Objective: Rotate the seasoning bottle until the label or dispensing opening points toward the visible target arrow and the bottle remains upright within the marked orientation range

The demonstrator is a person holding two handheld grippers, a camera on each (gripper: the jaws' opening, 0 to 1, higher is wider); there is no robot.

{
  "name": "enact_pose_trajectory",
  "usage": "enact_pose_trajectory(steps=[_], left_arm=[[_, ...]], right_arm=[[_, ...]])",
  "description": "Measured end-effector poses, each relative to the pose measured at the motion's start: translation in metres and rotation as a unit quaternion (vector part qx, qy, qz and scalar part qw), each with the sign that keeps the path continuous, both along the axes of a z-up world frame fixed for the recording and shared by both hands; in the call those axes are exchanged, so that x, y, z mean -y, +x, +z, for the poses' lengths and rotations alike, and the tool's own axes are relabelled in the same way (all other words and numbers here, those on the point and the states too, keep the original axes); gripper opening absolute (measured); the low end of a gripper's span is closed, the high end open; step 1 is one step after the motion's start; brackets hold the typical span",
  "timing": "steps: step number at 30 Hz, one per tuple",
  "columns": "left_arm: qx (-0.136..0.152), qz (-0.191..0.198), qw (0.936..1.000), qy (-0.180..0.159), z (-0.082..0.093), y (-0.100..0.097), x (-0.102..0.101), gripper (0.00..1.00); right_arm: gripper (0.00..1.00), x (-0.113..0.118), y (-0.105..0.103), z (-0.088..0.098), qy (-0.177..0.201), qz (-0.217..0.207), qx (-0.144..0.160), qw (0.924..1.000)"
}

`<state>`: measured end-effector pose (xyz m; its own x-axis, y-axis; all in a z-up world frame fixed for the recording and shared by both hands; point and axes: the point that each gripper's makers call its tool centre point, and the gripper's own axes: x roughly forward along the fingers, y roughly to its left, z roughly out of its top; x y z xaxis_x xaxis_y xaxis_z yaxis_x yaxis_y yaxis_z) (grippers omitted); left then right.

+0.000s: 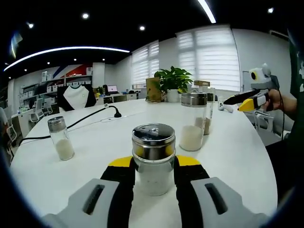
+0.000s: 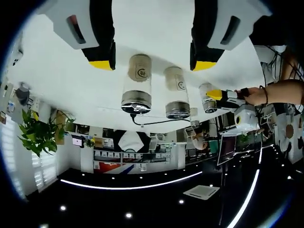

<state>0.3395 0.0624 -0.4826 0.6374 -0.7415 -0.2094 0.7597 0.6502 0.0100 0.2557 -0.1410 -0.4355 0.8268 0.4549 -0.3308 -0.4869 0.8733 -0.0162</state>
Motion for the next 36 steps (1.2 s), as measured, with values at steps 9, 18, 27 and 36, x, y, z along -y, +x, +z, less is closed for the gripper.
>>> enact_pose_trajectory(steps=[9,18,27,36], left_arm=[[-0.002,-0.005,1.0000,0.000,-0.001,-0.002,0.000,0.34],[-0.006,-0.022,0.9997,0.003,-0.003,-0.004,-0.001,0.34],[-0.007,-0.035,0.9991,0.021,-0.005,-0.003,0.000,0.34],[-0.005,-0.031,0.9991,0.030,-0.007,-0.002,-0.001,0.34]], right_arm=[[0.77,-0.023,-0.010,0.010,0.032,0.081,0.013,0.9961],[0.87,-0.040,-0.022,0.011,0.008,0.133,0.021,0.9909],[0.84,-0.039,-0.017,0.011,0.032,0.123,0.011,0.9919],[0.87,-0.036,-0.016,0.005,0.013,0.124,0.007,0.9922]])
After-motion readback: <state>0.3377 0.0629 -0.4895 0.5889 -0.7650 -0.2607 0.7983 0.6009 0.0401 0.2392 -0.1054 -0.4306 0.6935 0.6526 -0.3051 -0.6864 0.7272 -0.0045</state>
